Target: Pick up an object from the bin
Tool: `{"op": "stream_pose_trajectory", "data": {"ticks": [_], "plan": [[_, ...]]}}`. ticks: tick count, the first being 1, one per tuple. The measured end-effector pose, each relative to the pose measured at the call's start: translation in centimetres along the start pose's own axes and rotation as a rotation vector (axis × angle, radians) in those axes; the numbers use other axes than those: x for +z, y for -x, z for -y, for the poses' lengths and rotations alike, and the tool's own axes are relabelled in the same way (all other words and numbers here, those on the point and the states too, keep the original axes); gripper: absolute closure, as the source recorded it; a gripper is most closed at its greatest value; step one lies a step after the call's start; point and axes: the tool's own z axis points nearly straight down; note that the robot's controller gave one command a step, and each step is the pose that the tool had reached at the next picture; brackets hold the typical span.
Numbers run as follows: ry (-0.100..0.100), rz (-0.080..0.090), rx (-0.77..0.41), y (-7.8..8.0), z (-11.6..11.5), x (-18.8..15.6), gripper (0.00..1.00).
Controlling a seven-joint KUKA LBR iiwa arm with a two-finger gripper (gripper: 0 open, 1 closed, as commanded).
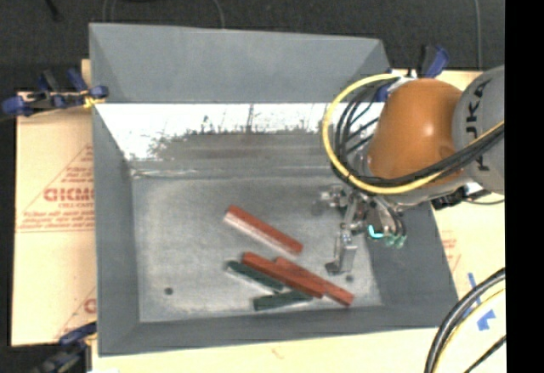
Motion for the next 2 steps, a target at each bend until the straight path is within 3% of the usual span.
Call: {"op": "stream_pose_trajectory", "data": {"ticks": [1,2], "plan": [[-0.001,0.006,-0.001,0.1,0.0,-0.4,0.0],[0.001,0.016,0.045,0.4,-1.2,3.3,0.0]]}}
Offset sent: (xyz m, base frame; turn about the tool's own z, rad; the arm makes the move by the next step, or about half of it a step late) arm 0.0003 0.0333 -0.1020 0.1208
